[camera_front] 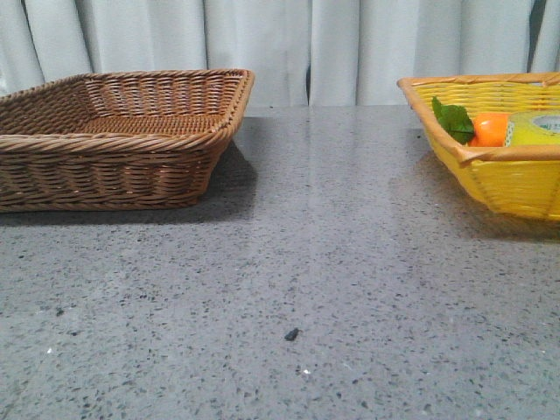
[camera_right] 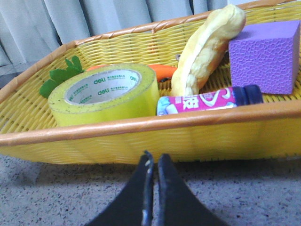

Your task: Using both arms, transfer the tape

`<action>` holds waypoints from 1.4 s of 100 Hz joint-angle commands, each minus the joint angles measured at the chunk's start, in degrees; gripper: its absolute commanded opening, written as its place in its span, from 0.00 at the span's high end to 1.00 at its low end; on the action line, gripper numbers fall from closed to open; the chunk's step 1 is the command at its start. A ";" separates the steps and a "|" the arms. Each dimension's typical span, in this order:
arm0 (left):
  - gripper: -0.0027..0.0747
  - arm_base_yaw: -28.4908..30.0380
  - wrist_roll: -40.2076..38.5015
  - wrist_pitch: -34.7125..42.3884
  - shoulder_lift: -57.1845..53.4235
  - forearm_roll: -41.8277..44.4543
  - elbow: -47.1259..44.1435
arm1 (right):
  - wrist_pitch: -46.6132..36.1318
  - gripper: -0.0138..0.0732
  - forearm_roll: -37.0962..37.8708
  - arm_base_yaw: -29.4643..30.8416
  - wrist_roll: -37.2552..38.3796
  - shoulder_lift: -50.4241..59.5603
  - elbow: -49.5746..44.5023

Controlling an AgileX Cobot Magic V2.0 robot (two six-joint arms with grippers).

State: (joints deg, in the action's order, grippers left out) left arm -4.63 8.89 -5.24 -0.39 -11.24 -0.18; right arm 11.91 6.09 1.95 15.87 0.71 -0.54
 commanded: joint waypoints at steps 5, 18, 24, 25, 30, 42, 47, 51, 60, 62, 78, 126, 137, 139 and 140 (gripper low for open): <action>0.99 0.17 -0.60 4.05 -1.58 -1.65 0.84 | -5.95 0.92 0.46 0.15 -0.11 1.07 -1.29; 0.99 0.17 -0.60 3.64 -0.75 -2.03 4.49 | -5.60 0.92 -0.14 0.15 -0.11 0.96 1.14; 0.99 0.17 -0.60 3.64 -0.02 -1.80 6.69 | -3.31 0.92 -0.14 0.15 -0.11 0.55 2.91; 0.99 0.17 -0.60 3.64 0.31 -1.67 7.26 | -3.08 0.92 -0.14 0.15 -0.11 0.38 3.32; 0.99 0.17 -0.60 3.64 1.16 -1.11 9.19 | -2.80 0.92 -0.39 0.15 -0.11 -0.51 4.69; 0.99 0.17 -0.60 3.52 3.82 -1.11 13.28 | 0.15 0.90 -0.72 0.15 -0.11 -4.44 9.63; 0.99 0.17 -0.60 3.06 5.20 -1.11 14.83 | 4.09 0.89 -0.72 0.15 -0.11 -6.77 12.69; 0.99 0.17 -0.60 2.63 6.41 -1.11 16.06 | 7.98 0.89 -0.72 0.15 -0.11 -9.12 15.56; 0.99 0.17 -0.60 2.50 8.91 -1.11 18.09 | 13.81 0.89 -0.72 0.15 -0.11 -14.64 21.50; 0.99 0.17 -0.60 2.50 9.45 -1.11 18.44 | 14.77 0.89 -0.61 0.15 -0.11 -16.10 22.35; 0.99 0.17 -0.60 3.92 12.28 -1.11 20.07 | 16.91 0.89 -1.51 0.15 -0.11 -24.62 30.67; 0.99 0.17 -0.60 3.38 13.04 -1.68 20.07 | 22.14 0.72 -1.74 -6.84 -7.48 -41.36 43.31; 0.99 0.17 -0.60 3.61 13.04 -1.68 20.07 | 25.65 0.51 -1.74 -10.69 -8.07 -47.16 48.28; 0.99 0.17 -0.60 3.74 13.04 -1.68 20.07 | 26.48 0.48 -1.74 -11.25 -8.07 -48.36 48.95; 0.99 0.17 -0.60 3.75 13.04 -1.68 20.07 | 27.06 0.47 -1.74 -11.42 -8.07 -49.22 49.63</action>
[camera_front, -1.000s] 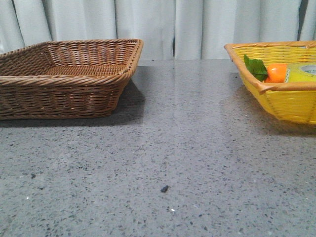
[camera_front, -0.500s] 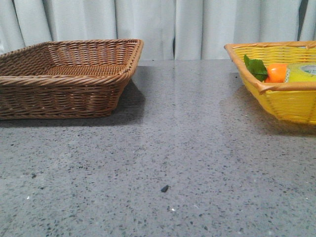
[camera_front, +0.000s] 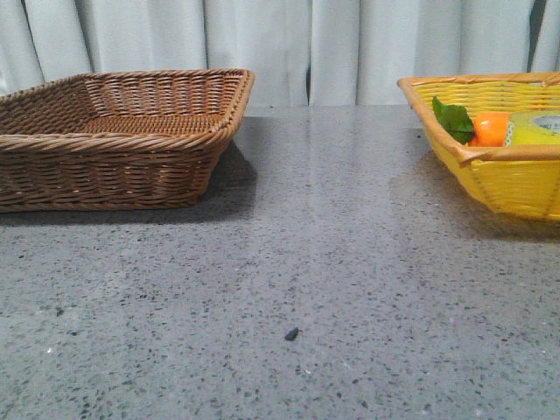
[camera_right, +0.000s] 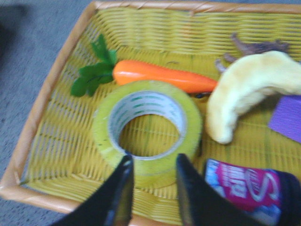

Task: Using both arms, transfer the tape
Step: 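Lower the right gripper into the yellow basket onto the yellow tape roll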

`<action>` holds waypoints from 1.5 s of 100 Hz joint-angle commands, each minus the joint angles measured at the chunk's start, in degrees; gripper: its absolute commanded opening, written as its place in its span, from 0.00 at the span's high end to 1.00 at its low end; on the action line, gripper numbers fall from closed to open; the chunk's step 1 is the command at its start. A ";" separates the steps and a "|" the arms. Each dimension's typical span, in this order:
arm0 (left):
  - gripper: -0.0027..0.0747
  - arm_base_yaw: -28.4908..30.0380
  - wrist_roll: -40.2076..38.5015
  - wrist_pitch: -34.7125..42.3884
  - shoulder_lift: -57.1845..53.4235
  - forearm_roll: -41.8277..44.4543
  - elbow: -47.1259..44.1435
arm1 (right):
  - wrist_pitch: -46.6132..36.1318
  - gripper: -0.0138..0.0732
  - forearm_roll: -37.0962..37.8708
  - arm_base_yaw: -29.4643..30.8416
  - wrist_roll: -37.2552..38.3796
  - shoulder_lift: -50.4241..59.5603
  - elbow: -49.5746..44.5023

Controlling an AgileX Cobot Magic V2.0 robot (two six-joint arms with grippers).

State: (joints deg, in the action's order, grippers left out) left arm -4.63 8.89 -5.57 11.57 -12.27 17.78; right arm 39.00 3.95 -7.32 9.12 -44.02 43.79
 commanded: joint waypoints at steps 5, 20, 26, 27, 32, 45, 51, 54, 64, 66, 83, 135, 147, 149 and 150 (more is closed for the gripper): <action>0.99 0.17 -0.60 4.65 1.09 -0.66 2.11 | 2.07 0.42 0.40 -3.15 -1.32 -7.84 7.62; 0.99 0.17 -0.60 6.46 1.09 -0.66 2.11 | 9.35 0.41 0.04 -4.33 -1.32 -17.56 14.94; 0.99 0.17 -0.60 6.46 1.09 -0.66 2.11 | 11.46 0.41 -0.52 -4.93 -1.32 -21.22 17.74; 0.99 0.17 -0.60 6.46 1.09 -0.66 2.11 | 11.65 0.41 -0.60 -5.12 -1.32 -21.61 18.02; 0.99 0.17 -0.60 6.46 1.09 -0.66 2.11 | 12.72 0.41 -0.76 -5.88 -1.32 -24.16 20.13; 0.99 0.17 -0.60 6.46 1.09 -0.66 2.11 | 15.05 0.41 -0.76 -7.29 -1.32 -30.20 23.50; 0.99 0.17 -0.60 6.46 1.09 -0.66 2.11 | 15.42 0.41 -0.76 -7.33 -1.32 -32.33 24.47; 0.99 0.17 -0.60 6.46 1.09 -0.66 2.11 | 15.61 0.41 -0.76 -7.33 -1.32 -33.57 24.73; 0.99 0.17 -0.60 6.46 1.09 -0.66 2.11 | 15.98 0.41 -0.76 -7.33 -1.32 -36.33 25.61; 0.99 0.17 -0.60 6.46 1.09 -0.66 2.11 | 15.98 0.41 -0.64 -7.23 -1.32 -36.87 25.60; 0.99 0.17 -0.60 6.46 1.09 -0.66 2.11 | 15.84 0.42 -0.40 -7.23 -1.32 -40.42 25.60; 0.99 0.17 -0.60 6.46 1.09 -0.66 2.11 | 15.97 0.93 0.14 -7.14 -1.32 -41.39 27.75; 0.99 0.17 -0.60 6.46 1.09 -0.66 2.11 | 19.49 0.93 0.14 -7.50 -1.32 -40.61 32.96; 0.99 0.17 -0.60 6.46 1.09 -0.66 2.11 | 19.97 0.93 0.14 -7.63 -1.32 -40.49 34.06; 0.99 0.17 -0.60 6.46 1.09 -0.66 2.11 | 20.20 0.93 0.14 -7.80 -1.32 -40.48 34.06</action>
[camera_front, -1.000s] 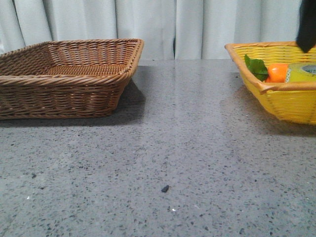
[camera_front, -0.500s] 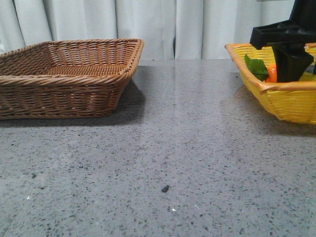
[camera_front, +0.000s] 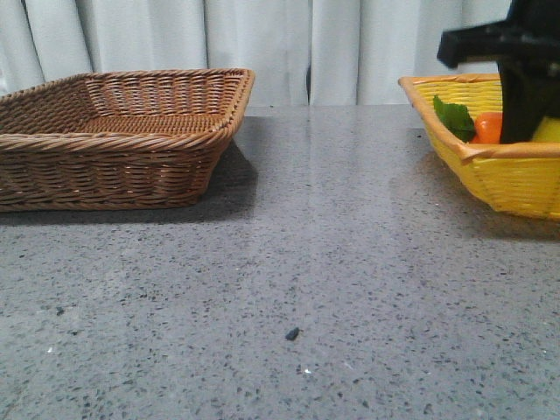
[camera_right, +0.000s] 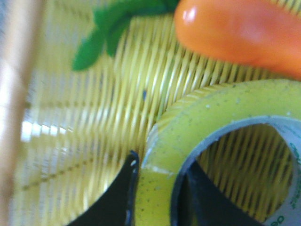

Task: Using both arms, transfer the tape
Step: 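Lower the right gripper into the yellow basket onto the yellow tape roll, then grasp the tape roll rim with the right gripper and lift it out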

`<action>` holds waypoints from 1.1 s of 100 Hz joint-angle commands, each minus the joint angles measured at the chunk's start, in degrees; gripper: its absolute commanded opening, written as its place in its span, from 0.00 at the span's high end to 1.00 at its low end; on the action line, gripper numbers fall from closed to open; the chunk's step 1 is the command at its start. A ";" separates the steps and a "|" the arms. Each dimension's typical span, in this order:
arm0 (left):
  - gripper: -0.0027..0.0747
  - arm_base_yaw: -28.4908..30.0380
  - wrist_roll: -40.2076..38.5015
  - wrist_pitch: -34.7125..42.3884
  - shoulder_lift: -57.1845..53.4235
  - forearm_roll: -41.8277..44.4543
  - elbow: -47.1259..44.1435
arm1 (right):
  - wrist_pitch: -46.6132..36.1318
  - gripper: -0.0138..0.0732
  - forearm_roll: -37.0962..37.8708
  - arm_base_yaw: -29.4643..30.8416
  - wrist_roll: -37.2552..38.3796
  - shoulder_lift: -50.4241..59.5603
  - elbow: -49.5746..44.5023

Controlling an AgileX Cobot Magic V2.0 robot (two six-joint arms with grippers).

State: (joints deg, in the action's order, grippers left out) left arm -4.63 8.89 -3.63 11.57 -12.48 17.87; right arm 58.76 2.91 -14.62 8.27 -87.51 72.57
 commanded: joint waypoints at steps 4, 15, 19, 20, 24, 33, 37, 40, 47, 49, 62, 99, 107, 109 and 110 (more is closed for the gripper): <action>0.99 0.17 -0.60 4.52 1.09 -0.45 2.02 | 1.78 0.93 1.18 -0.97 -0.98 3.26 7.62; 0.99 0.17 -0.60 4.52 1.09 -0.45 2.02 | 5.08 0.93 0.09 -4.23 -4.25 3.54 14.50; 0.99 0.17 -0.60 4.52 1.09 -0.45 2.02 | 5.83 0.93 -1.67 -6.13 -5.70 3.54 16.94; 0.99 0.17 -0.60 4.52 1.09 -0.45 2.02 | 5.85 0.93 -1.95 -6.13 -5.84 3.54 17.31; 0.99 0.17 -0.60 4.52 1.09 -0.45 2.02 | 6.14 0.93 -3.25 -7.84 -6.10 3.43 19.29; 0.99 0.17 -0.60 4.52 1.09 -0.45 2.02 | 6.03 0.93 -4.86 -12.50 -6.34 3.16 22.02; 0.99 0.17 -0.60 4.52 1.09 -0.45 2.02 | 5.92 0.93 -4.86 -14.19 -6.34 2.75 22.54; 0.99 0.17 -0.60 4.52 1.09 -0.45 2.02 | 5.63 0.93 -4.86 -15.49 -6.34 2.62 22.59; 0.99 0.17 -0.60 4.52 1.09 -0.45 2.02 | 5.27 0.93 -4.86 -18.66 -6.34 1.34 22.59; 0.99 0.17 -0.60 4.52 1.09 -0.45 2.02 | 5.27 0.93 -4.86 -19.17 -6.34 0.83 22.59; 0.99 0.17 -0.60 4.52 1.09 -0.45 2.02 | 5.19 0.93 -4.86 -22.17 -6.34 -2.73 22.59; 0.99 0.17 -0.60 4.62 1.09 -0.45 2.02 | 3.71 0.93 -4.19 -23.72 -6.34 -8.33 22.59; 0.99 0.17 -0.60 4.62 1.09 -0.45 2.02 | 4.19 0.93 -3.72 -23.72 -6.34 -9.42 22.59; 0.99 0.17 -0.60 4.62 1.09 -0.45 2.02 | 4.19 0.93 -3.72 -23.72 -6.34 -9.58 22.59; 0.99 0.17 -0.60 4.62 1.09 -0.45 2.02 | 4.19 0.93 -3.72 -23.72 -6.34 -9.86 22.59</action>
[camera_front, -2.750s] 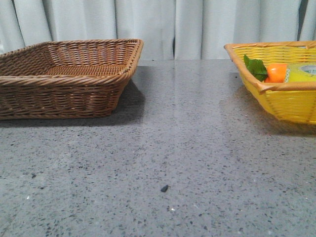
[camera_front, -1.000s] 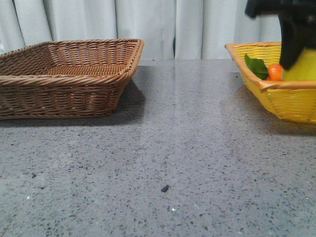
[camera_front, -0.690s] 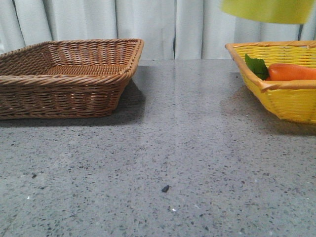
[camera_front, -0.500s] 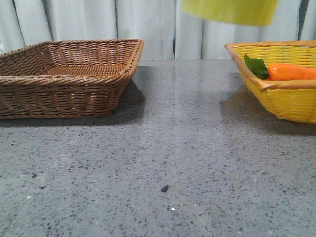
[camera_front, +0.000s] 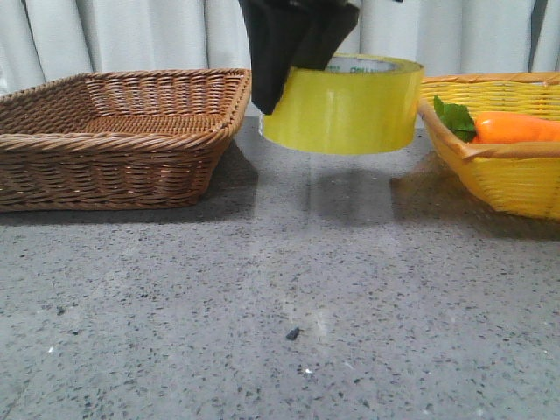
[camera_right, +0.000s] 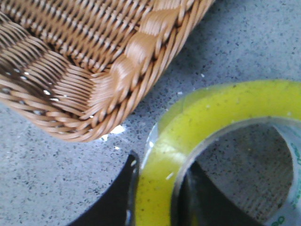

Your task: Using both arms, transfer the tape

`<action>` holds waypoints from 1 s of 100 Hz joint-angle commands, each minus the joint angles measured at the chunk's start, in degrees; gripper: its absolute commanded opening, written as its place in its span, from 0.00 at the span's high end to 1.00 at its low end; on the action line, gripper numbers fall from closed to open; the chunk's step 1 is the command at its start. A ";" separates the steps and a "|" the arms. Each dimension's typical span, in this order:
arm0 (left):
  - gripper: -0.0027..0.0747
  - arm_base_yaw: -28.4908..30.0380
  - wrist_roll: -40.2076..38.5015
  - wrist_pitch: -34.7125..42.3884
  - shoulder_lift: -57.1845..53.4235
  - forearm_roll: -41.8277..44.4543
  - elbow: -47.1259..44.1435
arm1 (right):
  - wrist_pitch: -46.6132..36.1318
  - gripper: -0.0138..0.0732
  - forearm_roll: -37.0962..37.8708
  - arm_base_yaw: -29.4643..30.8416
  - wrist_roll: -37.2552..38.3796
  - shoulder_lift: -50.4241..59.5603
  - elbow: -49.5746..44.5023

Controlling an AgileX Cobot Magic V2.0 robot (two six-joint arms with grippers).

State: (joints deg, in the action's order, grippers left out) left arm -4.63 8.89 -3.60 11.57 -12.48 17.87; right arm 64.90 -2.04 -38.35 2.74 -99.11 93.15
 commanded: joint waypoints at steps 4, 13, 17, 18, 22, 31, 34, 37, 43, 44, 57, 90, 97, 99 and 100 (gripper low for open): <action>0.99 0.17 -0.60 4.58 1.09 -0.45 2.02 | -1.95 0.93 1.23 0.00 -0.81 1.14 2.02; 0.99 0.17 -0.60 4.58 1.09 -0.45 2.02 | -1.95 0.91 1.23 0.00 -0.81 0.31 2.02; 0.99 0.17 -0.60 4.58 1.09 -0.45 2.02 | -1.95 0.87 1.53 0.00 -0.81 -0.11 1.91; 0.99 0.17 -0.60 4.58 1.09 -0.45 2.02 | -1.83 0.87 1.54 0.00 -0.81 -0.21 1.91; 0.99 0.17 -0.60 4.58 1.09 -0.45 2.02 | -1.83 0.84 1.54 0.00 -0.81 -0.31 1.81; 0.99 0.17 -0.60 4.58 1.09 -0.45 2.02 | -1.83 0.75 1.54 0.00 -0.81 -0.46 1.81; 0.99 0.17 -0.60 4.58 1.09 -0.45 2.02 | -1.83 0.73 1.54 0.00 -0.81 -0.46 1.81; 0.99 0.17 -0.60 4.58 1.09 -0.45 2.02 | -1.83 0.71 1.54 0.00 -0.81 -0.46 1.81; 0.99 0.17 -0.60 4.58 1.09 -0.45 2.02 | -1.83 0.70 1.54 0.00 -0.81 -0.46 1.81; 0.99 0.17 -0.60 4.58 1.09 -0.45 2.02 | -1.83 0.70 1.54 0.00 -0.81 -0.46 1.81; 0.97 0.17 -0.60 4.58 1.09 -0.45 2.02 | -1.94 0.70 2.04 0.00 -0.81 -0.46 1.81; 0.55 0.17 -0.60 4.41 1.09 -0.45 2.24 | -1.14 0.53 2.83 0.00 -0.81 -0.46 1.81; 0.55 0.17 -0.60 3.60 1.09 -0.45 2.96 | -1.07 0.53 3.37 0.00 -0.81 -0.34 1.81; 0.55 0.17 -0.60 3.60 1.09 -0.45 3.35 | -1.07 0.53 3.81 0.00 -0.81 -0.17 1.81; 0.55 0.17 -0.60 3.29 1.09 -0.45 3.67 | -1.07 0.53 3.84 0.00 -0.81 -0.21 1.81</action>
State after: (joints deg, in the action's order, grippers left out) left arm -4.63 8.89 -3.66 11.57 -12.48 18.31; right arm 64.79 0.00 -38.38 2.44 -102.61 93.15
